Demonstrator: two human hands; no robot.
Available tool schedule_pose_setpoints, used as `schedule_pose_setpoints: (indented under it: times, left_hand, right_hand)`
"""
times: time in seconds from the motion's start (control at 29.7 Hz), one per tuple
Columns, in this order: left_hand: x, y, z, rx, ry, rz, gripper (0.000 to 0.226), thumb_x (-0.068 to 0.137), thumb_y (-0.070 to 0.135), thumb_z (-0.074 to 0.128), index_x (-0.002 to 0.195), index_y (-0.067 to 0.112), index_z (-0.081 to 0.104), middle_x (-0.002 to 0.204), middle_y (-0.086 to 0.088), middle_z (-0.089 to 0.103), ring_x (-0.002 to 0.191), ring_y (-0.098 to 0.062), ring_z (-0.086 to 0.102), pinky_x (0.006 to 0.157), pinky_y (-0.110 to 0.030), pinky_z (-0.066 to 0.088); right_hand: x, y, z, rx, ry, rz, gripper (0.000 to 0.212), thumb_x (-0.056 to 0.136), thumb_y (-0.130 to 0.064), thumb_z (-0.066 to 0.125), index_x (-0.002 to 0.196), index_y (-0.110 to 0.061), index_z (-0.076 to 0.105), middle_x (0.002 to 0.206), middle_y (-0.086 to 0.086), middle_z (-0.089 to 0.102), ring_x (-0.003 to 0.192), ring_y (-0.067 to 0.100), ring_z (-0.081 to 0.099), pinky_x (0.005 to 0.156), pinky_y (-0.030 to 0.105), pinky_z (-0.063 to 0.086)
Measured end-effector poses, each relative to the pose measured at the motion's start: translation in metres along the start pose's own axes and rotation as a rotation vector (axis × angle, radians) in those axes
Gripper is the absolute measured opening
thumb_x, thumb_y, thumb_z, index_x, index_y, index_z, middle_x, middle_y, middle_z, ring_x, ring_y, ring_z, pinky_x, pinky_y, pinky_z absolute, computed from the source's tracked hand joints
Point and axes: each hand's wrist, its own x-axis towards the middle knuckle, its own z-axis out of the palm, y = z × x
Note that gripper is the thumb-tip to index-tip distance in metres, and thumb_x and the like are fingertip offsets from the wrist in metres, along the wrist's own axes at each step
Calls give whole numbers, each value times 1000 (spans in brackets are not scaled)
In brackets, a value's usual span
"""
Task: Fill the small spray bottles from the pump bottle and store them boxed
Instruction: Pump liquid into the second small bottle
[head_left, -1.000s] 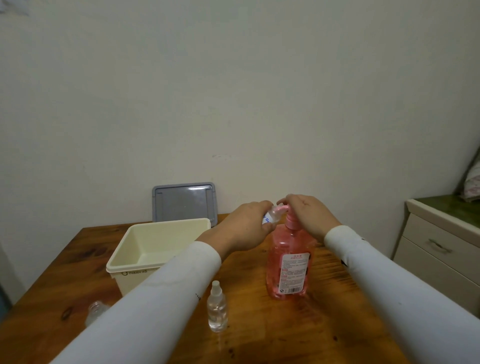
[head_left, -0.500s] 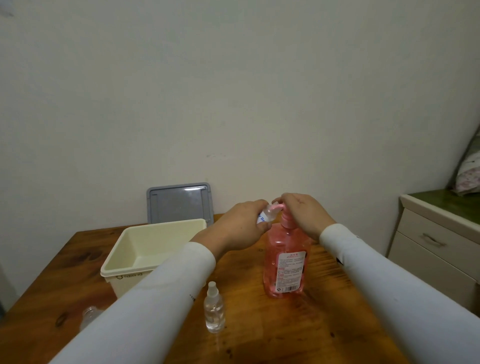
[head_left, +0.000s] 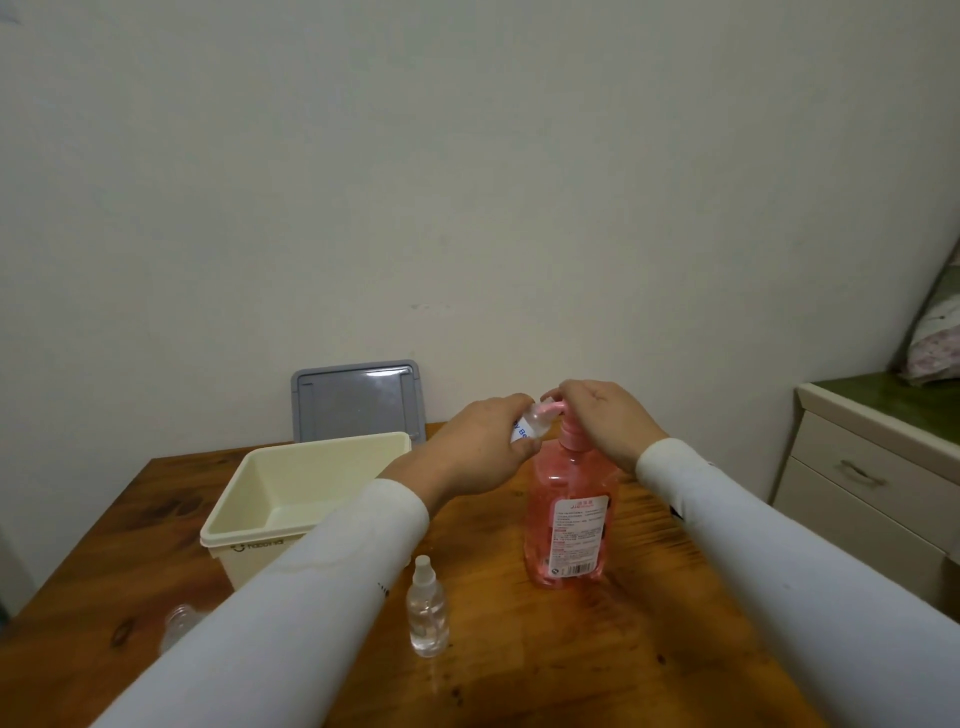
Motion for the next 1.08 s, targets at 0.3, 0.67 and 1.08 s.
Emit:
schedule_pose_setpoints:
  times: [0.3,0.67,1.08]
  left_hand:
    - [2,6,-11,16,7,20,35,95,35,55,127,22,51,119,-2,61,93,-14,52,76,-25,39]
    - [1,1,-3,10,-17,6,33,95,35,55,126,23,51,119,-1,61,95,-16,55,77,-26,44]
    - [-1,-1,2,-19,-15,-7,32,95,36,56,125,24,51,117,0,61,94,-15,56,78,-27,46]
  right_hand:
    - [4,-4,-8,-35,5,-6,36,96,-22,35,106,-11,68,110,9,65,102,25,57,89,38,44]
    - [2,3,-1,-54,-3,-18,37,97,-19,34,110,-9,67,116,12,64,106,26,56,92,36,43]
    - [0,3,2,-109,-46,-13,35,95,-7,38,121,-2,60,124,18,61,113,30,54,93,33,42]
